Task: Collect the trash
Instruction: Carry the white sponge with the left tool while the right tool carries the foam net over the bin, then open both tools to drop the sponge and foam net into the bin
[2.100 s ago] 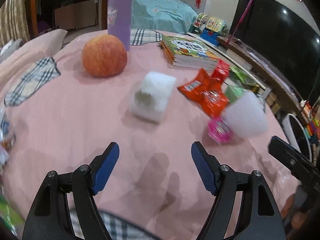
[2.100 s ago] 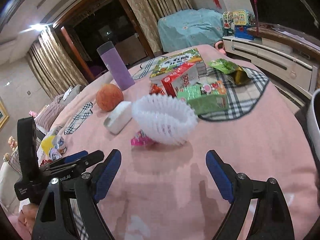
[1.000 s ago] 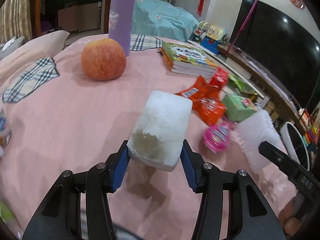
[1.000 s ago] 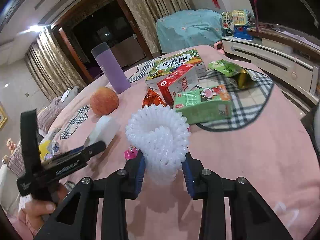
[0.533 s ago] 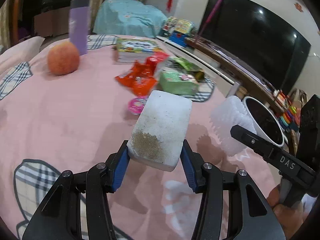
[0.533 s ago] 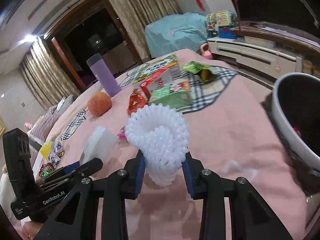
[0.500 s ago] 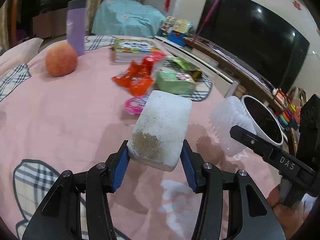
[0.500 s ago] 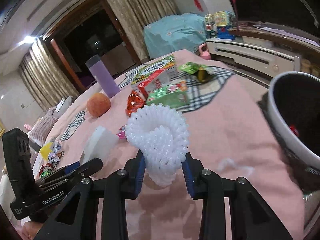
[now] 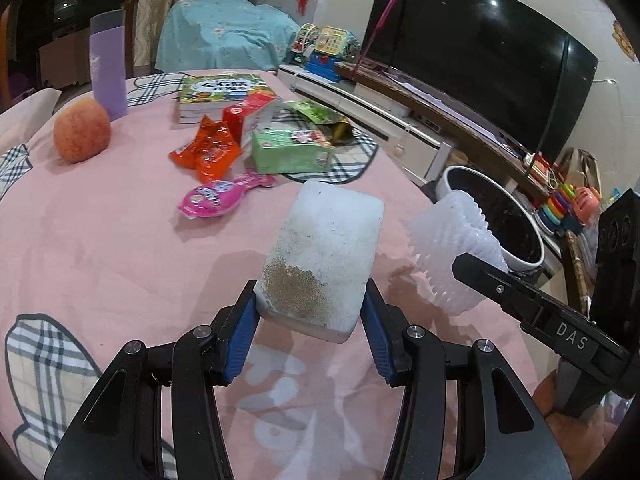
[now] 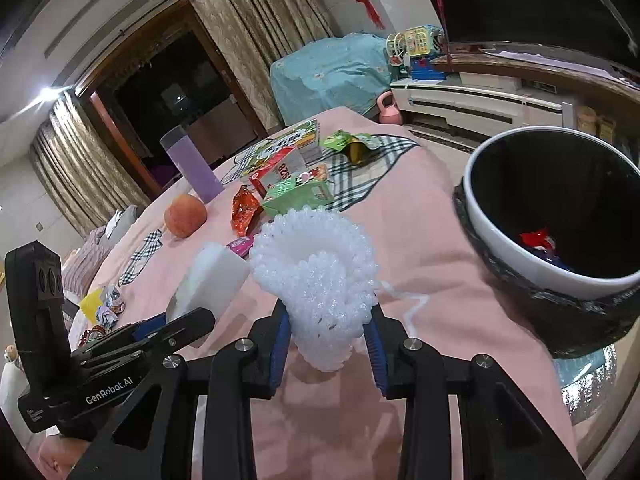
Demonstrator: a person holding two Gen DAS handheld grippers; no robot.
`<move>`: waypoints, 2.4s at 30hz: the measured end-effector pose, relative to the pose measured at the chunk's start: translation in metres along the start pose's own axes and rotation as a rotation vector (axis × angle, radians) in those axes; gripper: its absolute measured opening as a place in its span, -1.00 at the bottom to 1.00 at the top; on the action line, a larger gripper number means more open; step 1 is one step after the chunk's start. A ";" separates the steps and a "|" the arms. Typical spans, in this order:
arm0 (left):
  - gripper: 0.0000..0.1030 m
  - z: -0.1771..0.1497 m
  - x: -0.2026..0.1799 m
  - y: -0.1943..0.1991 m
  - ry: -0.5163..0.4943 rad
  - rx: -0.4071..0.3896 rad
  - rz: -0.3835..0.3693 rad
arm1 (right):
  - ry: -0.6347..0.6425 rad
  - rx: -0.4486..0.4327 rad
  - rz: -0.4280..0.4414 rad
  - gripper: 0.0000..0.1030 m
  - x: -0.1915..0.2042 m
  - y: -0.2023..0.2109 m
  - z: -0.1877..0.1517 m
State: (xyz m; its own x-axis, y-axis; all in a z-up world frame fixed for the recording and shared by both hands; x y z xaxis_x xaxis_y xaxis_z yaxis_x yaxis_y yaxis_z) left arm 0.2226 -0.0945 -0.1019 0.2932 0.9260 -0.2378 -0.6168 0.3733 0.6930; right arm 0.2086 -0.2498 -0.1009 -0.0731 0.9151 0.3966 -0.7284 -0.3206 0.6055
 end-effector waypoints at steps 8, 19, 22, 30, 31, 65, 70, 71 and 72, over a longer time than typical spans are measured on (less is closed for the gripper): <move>-0.04 0.002 -0.035 -0.005 -0.051 0.007 -0.045 | -0.024 -0.048 -0.025 -0.32 -0.019 0.022 0.006; -0.04 0.011 -0.074 -0.014 -0.109 0.016 -0.085 | -0.061 -0.095 -0.068 -0.31 -0.049 0.048 0.017; -0.04 0.013 -0.082 -0.016 -0.125 0.018 -0.088 | -0.073 -0.100 -0.083 -0.30 -0.058 0.052 0.018; -0.04 0.021 -0.107 -0.027 -0.168 0.032 -0.107 | -0.098 -0.116 -0.123 -0.29 -0.090 0.067 0.026; -0.04 0.023 -0.112 -0.029 -0.177 0.036 -0.109 | -0.098 -0.118 -0.128 -0.28 -0.093 0.069 0.028; 0.00 0.058 -0.207 -0.103 -0.317 0.147 -0.159 | -0.113 -0.035 -0.233 -0.23 -0.179 0.067 0.073; 0.03 0.060 -0.211 -0.112 -0.319 0.164 -0.156 | -0.088 -0.016 -0.248 -0.23 -0.182 0.060 0.079; 0.03 0.060 -0.210 -0.113 -0.320 0.166 -0.155 | -0.086 -0.010 -0.251 -0.23 -0.184 0.059 0.080; 0.05 0.061 -0.210 -0.115 -0.319 0.169 -0.154 | -0.085 -0.006 -0.252 -0.23 -0.185 0.057 0.080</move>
State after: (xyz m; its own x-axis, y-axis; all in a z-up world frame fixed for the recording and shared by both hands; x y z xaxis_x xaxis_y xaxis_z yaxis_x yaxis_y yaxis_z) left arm 0.2760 -0.3356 -0.0901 0.6019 0.7858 -0.1424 -0.4267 0.4671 0.7744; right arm 0.2350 -0.4568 -0.0842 0.1680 0.9419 0.2907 -0.7206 -0.0839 0.6883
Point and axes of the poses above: each gripper's, at about its wrist camera, not at the fingertips, and y roughly against the way its jaws point, x to its left, z to its top, the point moved 8 cm from there along -y, roughly the way its jaws point, and after that the axes turned 3 degrees about -z, right-handed, at the moved point
